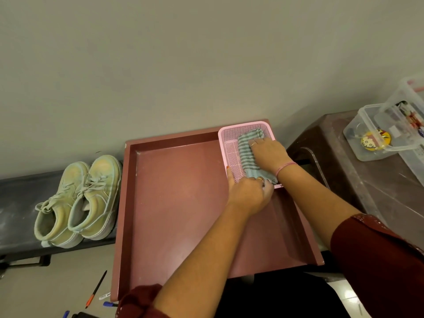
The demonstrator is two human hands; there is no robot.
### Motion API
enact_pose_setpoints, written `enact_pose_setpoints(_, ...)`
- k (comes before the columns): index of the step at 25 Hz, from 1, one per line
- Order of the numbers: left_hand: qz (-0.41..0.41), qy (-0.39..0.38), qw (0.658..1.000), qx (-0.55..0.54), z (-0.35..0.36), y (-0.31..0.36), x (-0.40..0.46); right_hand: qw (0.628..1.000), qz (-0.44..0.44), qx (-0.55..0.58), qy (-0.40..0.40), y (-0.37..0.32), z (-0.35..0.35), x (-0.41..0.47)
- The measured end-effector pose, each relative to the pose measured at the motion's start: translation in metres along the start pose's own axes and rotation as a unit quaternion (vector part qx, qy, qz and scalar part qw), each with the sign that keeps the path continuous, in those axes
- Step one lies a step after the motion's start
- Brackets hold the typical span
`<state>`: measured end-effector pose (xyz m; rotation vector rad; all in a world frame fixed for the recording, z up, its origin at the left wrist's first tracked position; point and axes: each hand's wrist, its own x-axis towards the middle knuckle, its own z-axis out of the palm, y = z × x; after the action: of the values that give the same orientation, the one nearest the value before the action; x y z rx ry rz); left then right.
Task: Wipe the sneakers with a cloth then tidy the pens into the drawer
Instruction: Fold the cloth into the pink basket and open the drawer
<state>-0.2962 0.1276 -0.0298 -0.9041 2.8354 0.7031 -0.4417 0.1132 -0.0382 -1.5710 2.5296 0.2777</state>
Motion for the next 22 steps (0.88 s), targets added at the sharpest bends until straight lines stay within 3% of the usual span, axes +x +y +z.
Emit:
enact_pose_setpoints(4,-0.006,-0.105,0.994,0.001,-0.006,0.002,-0.003,0.991,0.004,-0.028,-0.133,-0.003,0.006,0.01)
enact_pose_setpoints(8,-0.027,-0.163,0.986,0.009,-0.015,0.01,0.005,0.986,0.017,-0.093,-0.139,-0.012,-0.009,0.021)
enact_pose_setpoints(11,-0.05,-0.188,0.98,0.029,-0.014,0.016,0.013,0.99,0.035,-0.072,-0.12,-0.011,-0.013,0.023)
enact_pose_setpoints(18,-0.024,-0.171,0.984,0.05,-0.017,0.014,0.018,0.992,0.04,-0.076,-0.094,-0.018,-0.017,0.024)
enact_pose_setpoints(22,0.017,-0.079,0.997,0.003,-0.017,-0.001,-0.005,0.992,0.031,-0.07,-0.102,-0.02,-0.013,0.017)
